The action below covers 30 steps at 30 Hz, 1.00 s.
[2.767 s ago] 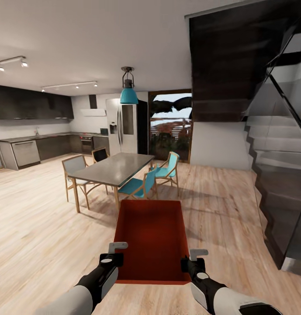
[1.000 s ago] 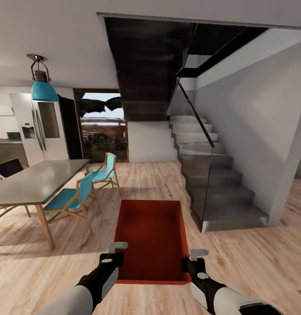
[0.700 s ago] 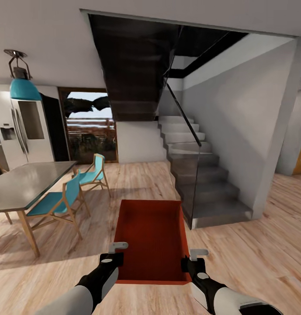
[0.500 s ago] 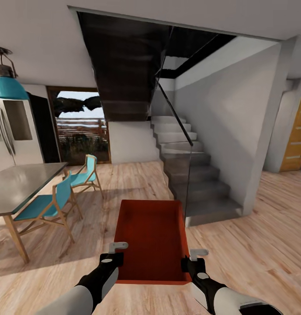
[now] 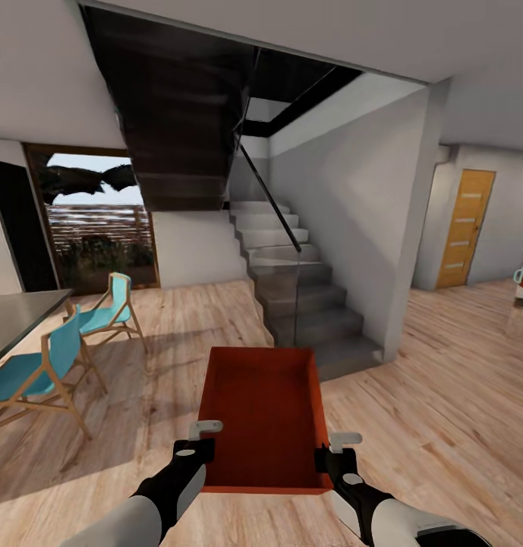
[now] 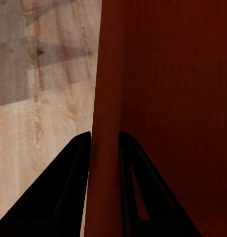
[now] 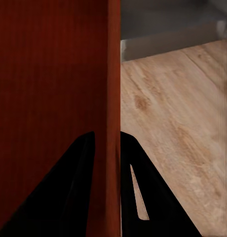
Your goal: Move the two storage containers from the living room to the garage. In the garage, place one container on the floor and stack the other container on top of it (either order is fine).
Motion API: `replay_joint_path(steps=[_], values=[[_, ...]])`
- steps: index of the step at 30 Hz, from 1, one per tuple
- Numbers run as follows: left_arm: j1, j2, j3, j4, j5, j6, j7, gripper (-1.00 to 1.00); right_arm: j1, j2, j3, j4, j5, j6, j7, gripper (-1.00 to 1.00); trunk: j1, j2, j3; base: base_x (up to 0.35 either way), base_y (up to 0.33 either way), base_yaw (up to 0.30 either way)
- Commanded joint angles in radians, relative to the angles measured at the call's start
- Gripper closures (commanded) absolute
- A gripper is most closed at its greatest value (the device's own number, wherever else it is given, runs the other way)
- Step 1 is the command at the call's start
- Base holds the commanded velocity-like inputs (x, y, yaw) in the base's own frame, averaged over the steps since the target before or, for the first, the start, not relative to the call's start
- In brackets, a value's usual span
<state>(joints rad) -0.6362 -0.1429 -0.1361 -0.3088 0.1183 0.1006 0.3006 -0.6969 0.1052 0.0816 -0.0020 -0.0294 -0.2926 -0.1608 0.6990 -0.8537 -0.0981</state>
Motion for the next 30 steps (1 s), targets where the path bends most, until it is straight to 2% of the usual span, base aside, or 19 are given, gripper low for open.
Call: replay_joint_path(steps=[1,30], values=[[0.000,0.006,0.035,-0.001,0.003,0.008,0.017,1.00,-0.001,0.001,-0.037,-0.003,0.013,-0.011,-0.002,1.00,0.000,-0.001,-0.002,0.000,0.000,-0.284],[0.000,0.006,0.035,-0.002,0.004,0.008,0.017,1.00,-0.001,0.001,-0.037,-0.003,0.013,-0.011,-0.002,1.00,0.000,-0.001,-0.002,0.000,0.000,-0.284]])
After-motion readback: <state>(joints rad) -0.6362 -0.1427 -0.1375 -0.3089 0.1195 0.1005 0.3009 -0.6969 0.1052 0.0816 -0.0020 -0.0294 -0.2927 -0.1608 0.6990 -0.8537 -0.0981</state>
